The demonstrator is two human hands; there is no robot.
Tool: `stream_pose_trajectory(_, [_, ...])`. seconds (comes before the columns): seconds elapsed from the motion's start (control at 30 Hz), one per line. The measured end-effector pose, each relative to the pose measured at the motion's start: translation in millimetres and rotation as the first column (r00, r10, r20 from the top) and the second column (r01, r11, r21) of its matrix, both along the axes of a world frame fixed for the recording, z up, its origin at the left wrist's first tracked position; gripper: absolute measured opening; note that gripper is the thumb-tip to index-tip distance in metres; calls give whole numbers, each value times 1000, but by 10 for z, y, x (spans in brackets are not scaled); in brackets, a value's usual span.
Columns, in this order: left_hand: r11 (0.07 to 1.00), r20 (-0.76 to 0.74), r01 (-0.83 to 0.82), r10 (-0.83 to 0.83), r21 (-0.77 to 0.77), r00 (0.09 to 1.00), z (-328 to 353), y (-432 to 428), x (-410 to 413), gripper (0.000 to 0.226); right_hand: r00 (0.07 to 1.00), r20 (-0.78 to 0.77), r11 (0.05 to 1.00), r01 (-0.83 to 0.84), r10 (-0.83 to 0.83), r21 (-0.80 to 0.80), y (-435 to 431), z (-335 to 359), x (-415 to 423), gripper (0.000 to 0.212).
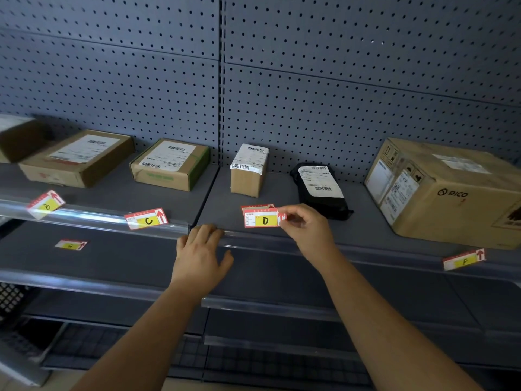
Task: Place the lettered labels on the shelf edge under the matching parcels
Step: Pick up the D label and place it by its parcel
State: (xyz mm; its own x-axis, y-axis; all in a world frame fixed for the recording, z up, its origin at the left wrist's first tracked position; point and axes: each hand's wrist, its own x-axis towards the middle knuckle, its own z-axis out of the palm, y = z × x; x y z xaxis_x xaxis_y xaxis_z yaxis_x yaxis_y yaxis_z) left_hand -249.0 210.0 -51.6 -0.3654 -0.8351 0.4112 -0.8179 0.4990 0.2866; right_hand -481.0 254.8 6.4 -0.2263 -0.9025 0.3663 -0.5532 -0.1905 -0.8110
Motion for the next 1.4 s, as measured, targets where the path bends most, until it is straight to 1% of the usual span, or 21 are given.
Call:
stream_pose_trajectory(0.17, [1000,5,-5,5,-30,1000,-20,-26,5,39,1000,-9,1000,-1,1,2,-6,-27,1,23])
stream_pose_trajectory(0.3, [999,-3,-24,24,-40,1000,-52,-42,7,30,1000,5,1000,4,-4,6,5,-23,8,23])
stream_pose_trajectory(0.43, [998,-2,-32,32,-55,1000,-154,7,20,48,1000,17,1000,1,-1,6,9,-26,6,25])
stream_pose_trajectory(0.5, [998,-23,-29,28,-54,999,-159,11,20,52,1000,20,1000,2,-2,5,1,-38,3,24])
stream_pose_trajectory(0.57, [998,-35,-21,19,-53,999,-130,-9,19,52,1000,20,1000,5,-5,5,-10,-47,3,22])
stream_pose_trajectory(0.73, [998,-11,-12,11,-57,1000,-74,-51,11,50,1000,2,1000,6,-6,-4,-36,-69,12,23])
stream_pose_trajectory(0.83, [998,-31,-8,6,-65,999,-77,-58,-4,48,1000,-5,1000,14,-14,-1,-45,-78,11,23])
stream_pose_trajectory(0.93, [997,-35,-20,18,-68,999,-55,-79,-24,47,1000,-2,1000,14,-14,2,-38,-76,5,23])
stream_pose_trajectory(1.07, [997,-2,-29,29,-72,1000,-83,-81,-35,45,1000,-5,1000,13,-13,-5,-25,-67,-11,24])
stream_pose_trajectory(1.17, [996,-22,-36,34,-83,999,-106,-57,-34,47,1000,-5,1000,11,-11,-21,-21,-53,-21,25])
stream_pose_trajectory(1.4, [996,-10,-41,40,-78,999,-117,-48,-39,47,1000,10,1000,9,-9,-13,-22,-42,-19,23])
